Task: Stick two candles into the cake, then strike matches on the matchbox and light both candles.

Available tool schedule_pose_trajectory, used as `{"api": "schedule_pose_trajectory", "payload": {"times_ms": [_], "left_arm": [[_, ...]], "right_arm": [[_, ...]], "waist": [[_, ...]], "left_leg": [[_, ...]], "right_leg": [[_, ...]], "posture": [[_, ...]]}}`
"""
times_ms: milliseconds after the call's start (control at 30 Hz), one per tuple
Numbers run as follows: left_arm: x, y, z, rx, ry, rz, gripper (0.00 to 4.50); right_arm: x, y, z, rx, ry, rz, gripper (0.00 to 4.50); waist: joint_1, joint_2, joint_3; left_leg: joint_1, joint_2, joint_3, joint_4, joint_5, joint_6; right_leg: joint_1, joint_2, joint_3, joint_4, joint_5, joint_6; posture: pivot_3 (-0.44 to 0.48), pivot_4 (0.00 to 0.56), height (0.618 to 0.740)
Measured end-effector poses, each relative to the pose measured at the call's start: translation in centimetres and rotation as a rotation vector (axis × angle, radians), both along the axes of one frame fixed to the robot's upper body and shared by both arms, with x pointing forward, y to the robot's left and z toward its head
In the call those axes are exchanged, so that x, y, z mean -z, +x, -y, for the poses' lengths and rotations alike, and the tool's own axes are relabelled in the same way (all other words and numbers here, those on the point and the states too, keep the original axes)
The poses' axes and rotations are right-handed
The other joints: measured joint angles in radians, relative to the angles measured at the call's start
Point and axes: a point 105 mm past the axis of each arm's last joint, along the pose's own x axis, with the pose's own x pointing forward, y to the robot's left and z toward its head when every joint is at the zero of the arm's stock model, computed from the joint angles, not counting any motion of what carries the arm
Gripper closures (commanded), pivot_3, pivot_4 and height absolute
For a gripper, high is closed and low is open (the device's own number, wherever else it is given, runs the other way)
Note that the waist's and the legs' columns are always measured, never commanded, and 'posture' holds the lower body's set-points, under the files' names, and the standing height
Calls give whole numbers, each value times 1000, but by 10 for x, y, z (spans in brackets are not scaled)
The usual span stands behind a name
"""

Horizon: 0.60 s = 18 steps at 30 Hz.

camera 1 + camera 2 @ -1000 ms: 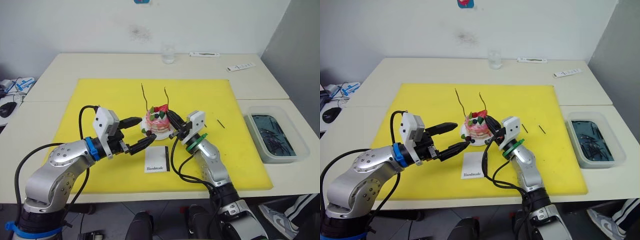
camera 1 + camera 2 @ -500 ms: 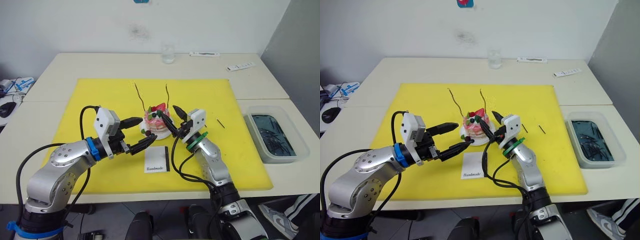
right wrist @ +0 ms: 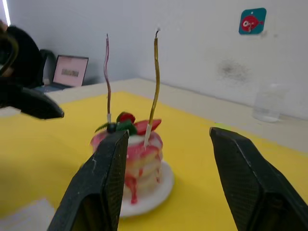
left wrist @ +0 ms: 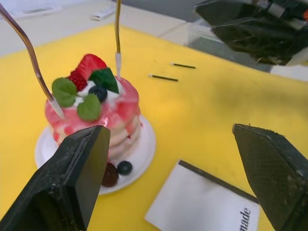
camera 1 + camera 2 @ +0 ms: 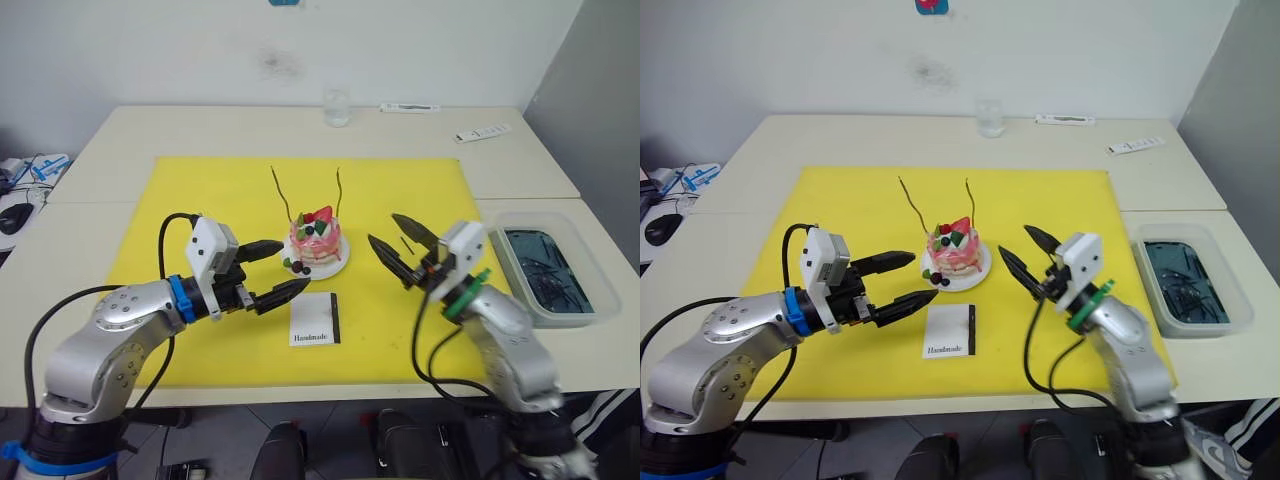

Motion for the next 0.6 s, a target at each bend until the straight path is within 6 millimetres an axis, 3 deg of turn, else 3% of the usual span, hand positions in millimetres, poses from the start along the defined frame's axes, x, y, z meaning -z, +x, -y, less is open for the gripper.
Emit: {"api": "schedule_pose_trajectory", "payload": {"times_ms": [100,300,433,600], "left_arm": [[5,-7,-15,24,10,-145,0],[3,-23,-41,27,-61,-495,0],[2,-23,-39,19,-140,-650,0],[13,-20,-30,-3,-171,-759,0]], "right_arm": [[-2,-11,11,-5,-80,-26,2259],[-1,-19,20,-58,-195,-102,4399],[-14,-19,11,-142,-258,-34,4457],[3,-25,-1,-227,-320,-105,4457]], "waist": [[-7,0,0],[-6,-1,1],[-5,-1,2],[-3,-2,2]], "left_leg": [[1,1,0,0,0,0],[1,1,0,1,0,0],[0,1,0,1,0,0],[-2,0,-1,-1,0,0]], "right_leg": [[0,1,0,0,0,0],[0,0,0,-1,0,0],[0,0,-1,-1,0,1],[-1,0,-2,-1,1,3]], "posture": [[0,150,740],[0,150,740],[0,150,740],[0,150,740]]}}
